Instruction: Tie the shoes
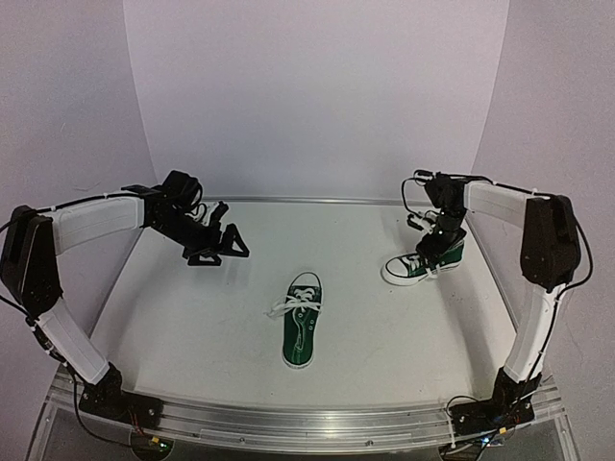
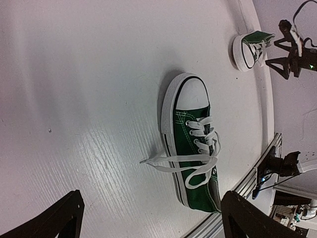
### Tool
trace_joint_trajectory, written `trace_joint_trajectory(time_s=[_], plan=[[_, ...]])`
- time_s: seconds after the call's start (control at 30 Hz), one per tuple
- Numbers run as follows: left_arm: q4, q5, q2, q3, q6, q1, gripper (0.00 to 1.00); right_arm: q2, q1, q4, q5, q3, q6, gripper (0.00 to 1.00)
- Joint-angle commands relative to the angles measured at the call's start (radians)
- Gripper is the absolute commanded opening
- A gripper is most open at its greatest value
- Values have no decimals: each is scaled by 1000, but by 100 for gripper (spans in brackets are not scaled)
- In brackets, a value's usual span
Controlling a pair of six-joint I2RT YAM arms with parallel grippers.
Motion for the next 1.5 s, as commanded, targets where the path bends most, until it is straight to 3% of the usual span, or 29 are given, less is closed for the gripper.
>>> trace_joint_trajectory(time_s=[0.0, 0.3, 0.43, 0.57, 0.6, 0.93, 1.1, 1.17, 1.2, 1.3, 1.33, 1.43, 1.47], plan=[[9, 18, -9, 40, 15, 1, 100, 54, 1, -2, 4, 38, -56, 90], [8, 0, -39, 17, 3, 1, 100, 136, -25, 17, -1, 91, -47, 62], [3, -8, -44, 20, 8, 1, 100, 144, -27, 19, 2, 118, -25, 39], [1, -18, -42, 22, 12, 1, 100, 125, -27, 14, -24, 141, 13, 3], [0, -19, -41, 24, 14, 1, 100, 112, -27, 10, -29, 142, 26, 0], [40, -19, -11, 11, -6, 1, 100, -85, 21, -116, -238, 141, 350, 0], [53, -12, 5, 14, -10, 1, 100, -153, 130, -143, -347, 45, 522, 0], [53, -13, 10, 15, -10, 1, 100, -182, 176, -146, -356, 18, 524, 26], [53, -10, 10, 14, -11, 1, 100, -197, 180, -145, -362, 14, 521, 32], [61, -5, 10, 8, -15, 1, 100, -200, 179, -152, -368, 75, 503, 25], [62, -3, 10, 8, -14, 1, 100, -190, 180, -168, -370, 116, 491, 29], [54, -6, 9, 17, -7, 1, 100, -149, 178, -213, -261, 200, 432, 66], [54, -6, 7, 18, -4, 1, 100, -142, 174, -213, -195, 207, 403, 71]])
